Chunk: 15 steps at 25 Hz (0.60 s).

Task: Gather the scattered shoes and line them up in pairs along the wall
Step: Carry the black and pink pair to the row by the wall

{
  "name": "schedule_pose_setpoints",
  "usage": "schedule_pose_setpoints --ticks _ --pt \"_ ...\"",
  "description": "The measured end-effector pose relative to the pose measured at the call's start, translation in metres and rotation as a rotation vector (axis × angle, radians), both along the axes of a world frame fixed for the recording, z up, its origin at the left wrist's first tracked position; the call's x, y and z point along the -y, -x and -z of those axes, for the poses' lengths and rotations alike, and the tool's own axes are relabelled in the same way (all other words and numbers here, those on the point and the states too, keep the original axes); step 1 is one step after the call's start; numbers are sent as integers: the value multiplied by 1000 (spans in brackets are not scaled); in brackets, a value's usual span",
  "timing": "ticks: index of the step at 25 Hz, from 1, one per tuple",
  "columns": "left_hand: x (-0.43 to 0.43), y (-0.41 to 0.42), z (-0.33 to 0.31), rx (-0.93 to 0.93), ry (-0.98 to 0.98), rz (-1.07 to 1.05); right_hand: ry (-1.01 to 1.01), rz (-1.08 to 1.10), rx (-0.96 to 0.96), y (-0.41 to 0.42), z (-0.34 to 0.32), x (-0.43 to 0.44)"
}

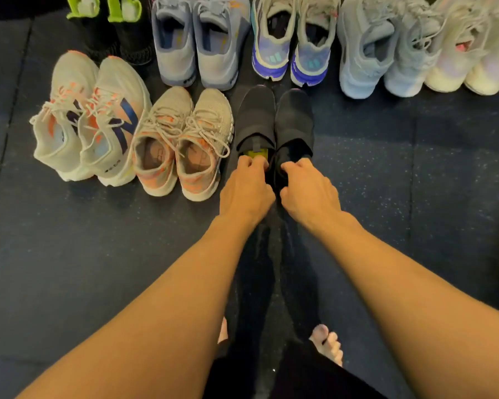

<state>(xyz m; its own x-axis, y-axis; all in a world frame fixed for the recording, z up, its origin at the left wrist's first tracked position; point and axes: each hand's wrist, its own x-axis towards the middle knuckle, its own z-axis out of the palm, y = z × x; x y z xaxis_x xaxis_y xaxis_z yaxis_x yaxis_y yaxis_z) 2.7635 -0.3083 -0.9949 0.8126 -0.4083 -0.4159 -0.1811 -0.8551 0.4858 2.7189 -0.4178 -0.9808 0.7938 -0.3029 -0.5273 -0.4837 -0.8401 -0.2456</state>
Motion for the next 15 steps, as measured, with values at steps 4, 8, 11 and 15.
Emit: schedule_pose_setpoints --ticks 4,8,11,15 --pt "-11 -10 -109 -49 34 6 -164 74 70 -4 -118 -6" --pt "-37 -19 -276 54 106 -31 -184 -22 186 -11 -281 -25" --pt "-65 -28 -422 156 148 -62 -197 -122 286 -24 -423 -41" --pt "-102 -32 -619 380 205 -87 -237 -204 521 -33 -617 -70"
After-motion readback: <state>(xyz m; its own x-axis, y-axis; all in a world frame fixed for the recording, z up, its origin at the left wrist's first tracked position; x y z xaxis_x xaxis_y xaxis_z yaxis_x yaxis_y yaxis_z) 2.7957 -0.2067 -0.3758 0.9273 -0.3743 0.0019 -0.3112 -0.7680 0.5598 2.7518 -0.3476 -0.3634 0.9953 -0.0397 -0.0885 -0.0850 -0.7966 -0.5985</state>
